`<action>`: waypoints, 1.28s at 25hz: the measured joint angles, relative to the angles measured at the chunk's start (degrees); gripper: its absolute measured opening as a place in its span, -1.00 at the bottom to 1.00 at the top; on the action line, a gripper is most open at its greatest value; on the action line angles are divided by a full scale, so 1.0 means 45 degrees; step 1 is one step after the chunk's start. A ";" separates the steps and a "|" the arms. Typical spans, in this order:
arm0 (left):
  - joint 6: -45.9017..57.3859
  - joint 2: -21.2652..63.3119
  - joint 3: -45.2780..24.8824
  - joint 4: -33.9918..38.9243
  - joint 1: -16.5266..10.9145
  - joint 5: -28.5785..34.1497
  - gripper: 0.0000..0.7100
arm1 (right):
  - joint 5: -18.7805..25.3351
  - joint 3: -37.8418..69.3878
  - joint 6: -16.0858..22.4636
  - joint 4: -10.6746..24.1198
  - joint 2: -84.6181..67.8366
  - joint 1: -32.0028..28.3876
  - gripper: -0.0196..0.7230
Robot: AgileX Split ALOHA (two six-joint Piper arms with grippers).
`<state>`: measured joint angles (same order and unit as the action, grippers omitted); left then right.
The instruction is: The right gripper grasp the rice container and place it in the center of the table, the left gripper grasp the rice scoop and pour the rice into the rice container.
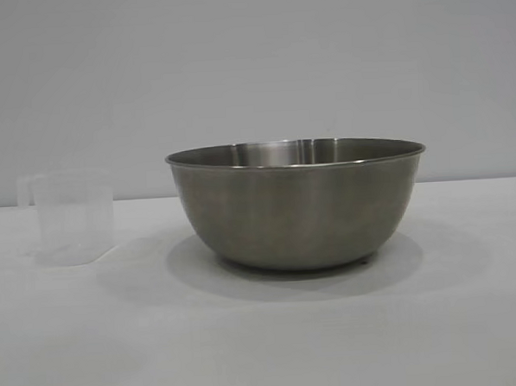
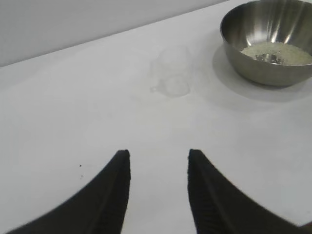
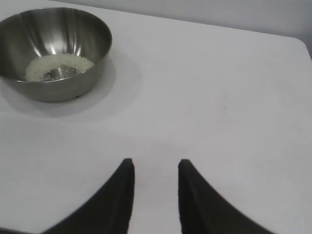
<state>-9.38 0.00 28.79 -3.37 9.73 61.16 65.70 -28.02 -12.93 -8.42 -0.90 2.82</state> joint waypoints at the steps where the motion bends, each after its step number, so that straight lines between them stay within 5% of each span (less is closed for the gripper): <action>1: 0.0090 0.0000 0.0000 0.0000 0.0000 0.0234 -0.22 | 0.0000 0.0000 0.0000 0.0000 0.0000 0.0000 -0.36; 32: 0.0484 0.0013 -0.0141 0.0000 0.0000 0.0656 -0.22 | 0.0000 0.0000 0.0000 0.0000 0.0000 0.0000 -0.36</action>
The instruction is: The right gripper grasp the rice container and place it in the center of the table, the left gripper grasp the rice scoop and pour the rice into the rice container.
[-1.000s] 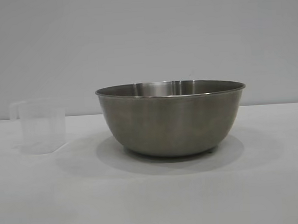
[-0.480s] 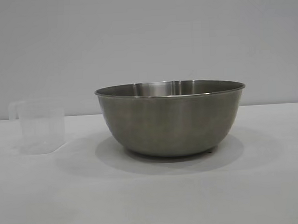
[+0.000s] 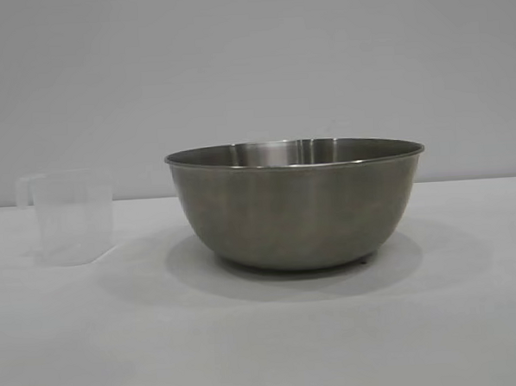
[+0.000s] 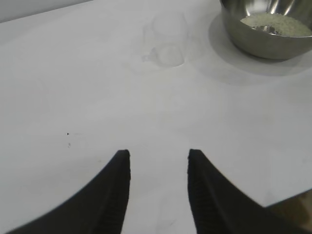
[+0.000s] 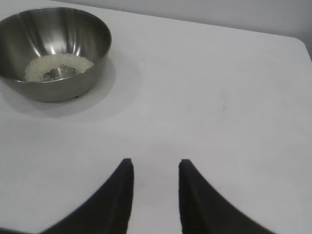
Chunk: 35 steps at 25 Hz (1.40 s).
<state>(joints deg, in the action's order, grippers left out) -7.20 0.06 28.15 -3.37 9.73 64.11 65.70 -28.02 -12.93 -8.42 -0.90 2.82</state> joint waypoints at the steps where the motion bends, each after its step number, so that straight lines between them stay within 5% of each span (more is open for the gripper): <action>1: 0.0000 0.0070 0.0000 0.0000 0.0000 0.0000 -0.22 | 0.0000 0.0000 0.0000 0.0000 0.0000 0.0000 -0.36; 4: 0.0000 0.0186 0.0000 0.0000 -0.0169 0.0030 -0.22 | 0.0000 0.0000 0.0000 0.0000 0.0000 0.0000 -0.36; 14: 0.0000 0.0214 0.0000 0.0000 -0.2259 0.0030 -0.22 | 0.0000 0.0000 0.0000 0.0000 0.0000 -0.1336 -0.36; 29: 0.0000 0.0214 0.0000 0.0000 -0.2423 0.0030 -0.22 | 0.0000 0.0000 0.0000 0.0000 0.0000 -0.1413 -0.36; 31: 0.0000 0.0214 0.0000 0.0000 -0.2423 0.0030 -0.39 | 0.0000 0.0000 0.0000 -0.0181 0.0000 -0.1413 -0.36; 35: 0.0000 0.0214 0.0000 0.0000 -0.2423 0.0030 -0.37 | 0.0027 0.0000 0.0000 -0.0582 0.0000 -0.1413 -0.36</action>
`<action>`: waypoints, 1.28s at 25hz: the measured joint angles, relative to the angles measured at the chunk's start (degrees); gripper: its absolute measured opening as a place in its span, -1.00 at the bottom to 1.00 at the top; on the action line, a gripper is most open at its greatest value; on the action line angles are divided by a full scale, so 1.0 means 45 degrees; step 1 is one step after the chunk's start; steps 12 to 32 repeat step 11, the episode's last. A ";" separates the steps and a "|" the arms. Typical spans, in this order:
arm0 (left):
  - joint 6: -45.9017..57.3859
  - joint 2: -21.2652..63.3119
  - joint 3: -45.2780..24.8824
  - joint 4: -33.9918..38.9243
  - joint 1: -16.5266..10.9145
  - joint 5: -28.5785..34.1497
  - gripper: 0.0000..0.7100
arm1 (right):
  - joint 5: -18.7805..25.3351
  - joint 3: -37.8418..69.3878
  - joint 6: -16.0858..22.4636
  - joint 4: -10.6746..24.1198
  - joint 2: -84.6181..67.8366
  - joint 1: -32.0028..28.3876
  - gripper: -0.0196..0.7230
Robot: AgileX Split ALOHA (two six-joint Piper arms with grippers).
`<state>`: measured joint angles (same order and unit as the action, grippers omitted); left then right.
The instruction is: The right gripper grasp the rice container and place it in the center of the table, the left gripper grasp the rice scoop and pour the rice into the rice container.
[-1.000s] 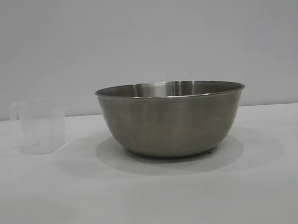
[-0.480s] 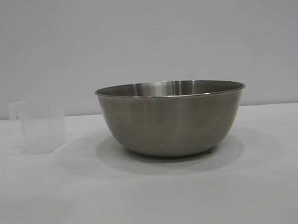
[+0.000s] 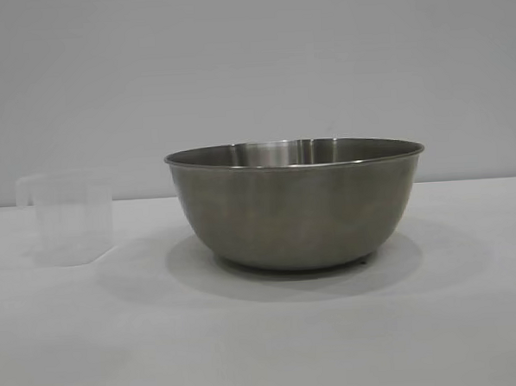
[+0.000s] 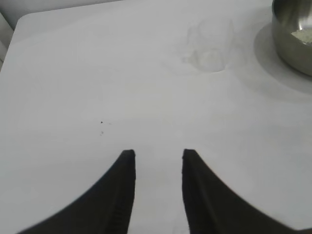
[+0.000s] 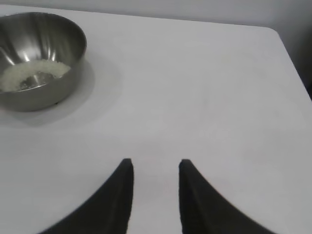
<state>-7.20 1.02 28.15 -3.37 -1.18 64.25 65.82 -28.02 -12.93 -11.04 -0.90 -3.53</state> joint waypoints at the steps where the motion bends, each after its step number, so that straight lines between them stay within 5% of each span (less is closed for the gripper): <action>1: 0.0000 0.0000 0.0000 0.0000 0.0000 0.0000 -0.37 | 0.0000 0.0000 0.0000 -0.0017 0.0000 0.0000 -0.36; 32: 0.0000 0.0000 0.0000 0.0000 0.0000 0.0000 -0.37 | 0.0000 0.0000 0.0000 -0.0168 0.0000 0.0000 -0.36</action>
